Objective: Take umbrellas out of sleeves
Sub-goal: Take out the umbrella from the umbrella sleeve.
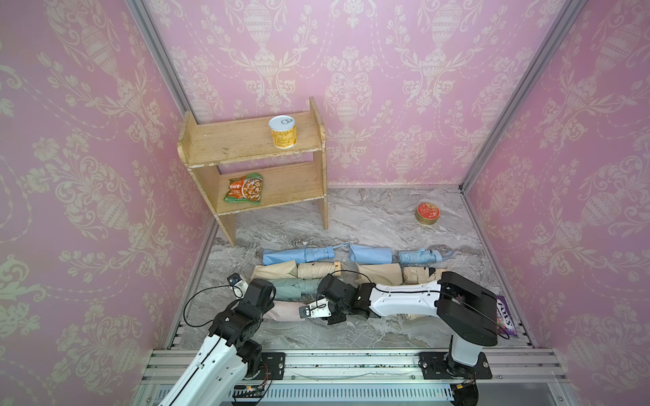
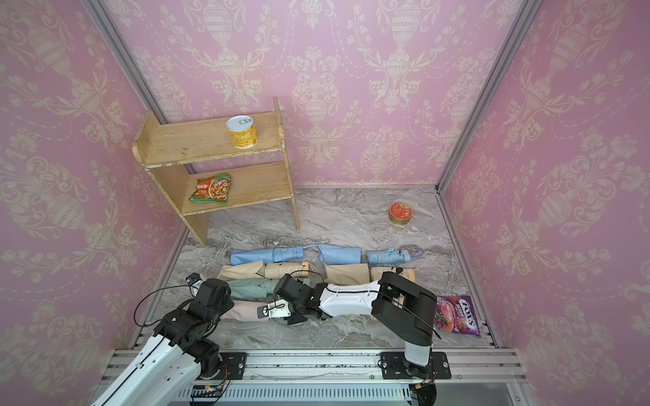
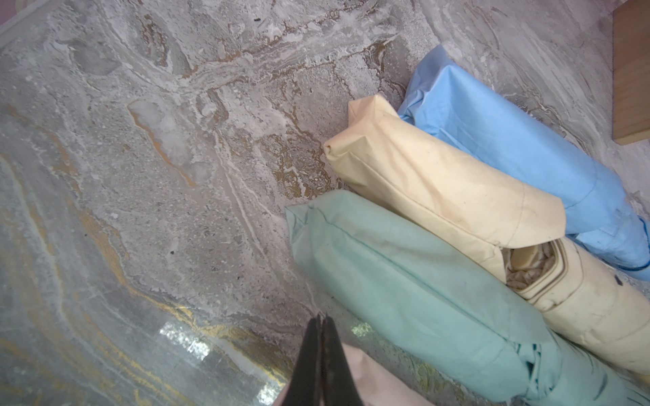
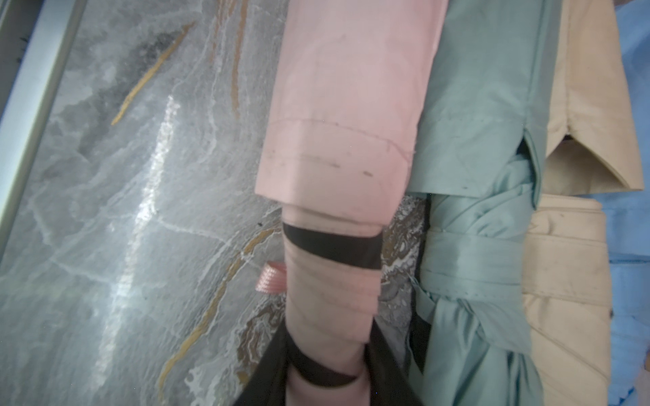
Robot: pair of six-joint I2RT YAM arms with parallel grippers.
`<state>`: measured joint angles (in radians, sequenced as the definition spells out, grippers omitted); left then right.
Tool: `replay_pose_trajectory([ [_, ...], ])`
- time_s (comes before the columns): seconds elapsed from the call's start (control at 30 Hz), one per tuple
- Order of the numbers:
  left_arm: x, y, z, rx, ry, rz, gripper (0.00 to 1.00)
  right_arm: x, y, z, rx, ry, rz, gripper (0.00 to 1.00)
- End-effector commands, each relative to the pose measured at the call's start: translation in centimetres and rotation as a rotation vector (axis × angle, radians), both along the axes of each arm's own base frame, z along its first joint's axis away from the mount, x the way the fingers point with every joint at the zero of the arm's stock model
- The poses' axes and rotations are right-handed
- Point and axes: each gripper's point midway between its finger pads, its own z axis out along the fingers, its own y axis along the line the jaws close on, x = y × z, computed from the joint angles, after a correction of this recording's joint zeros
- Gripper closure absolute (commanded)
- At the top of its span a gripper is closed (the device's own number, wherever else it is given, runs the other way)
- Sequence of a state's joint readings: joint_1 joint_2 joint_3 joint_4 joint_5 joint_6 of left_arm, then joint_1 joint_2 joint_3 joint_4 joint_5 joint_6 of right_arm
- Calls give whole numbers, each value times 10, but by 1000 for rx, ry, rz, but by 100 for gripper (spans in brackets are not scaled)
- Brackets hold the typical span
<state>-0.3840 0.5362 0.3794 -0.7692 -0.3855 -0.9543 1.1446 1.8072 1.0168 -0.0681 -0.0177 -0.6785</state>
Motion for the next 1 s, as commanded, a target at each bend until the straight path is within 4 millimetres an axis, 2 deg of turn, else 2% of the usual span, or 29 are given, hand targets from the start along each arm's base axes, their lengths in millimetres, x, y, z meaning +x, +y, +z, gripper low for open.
replay_pose_trajectory([
  [0.0,1,8,14,61,-22,1,100,-4,-24,-11,-75,26,-9,93],
  [0.97,-2,22,25,121,-50,46,100,2,-33,-7,-93,28,-23,96],
])
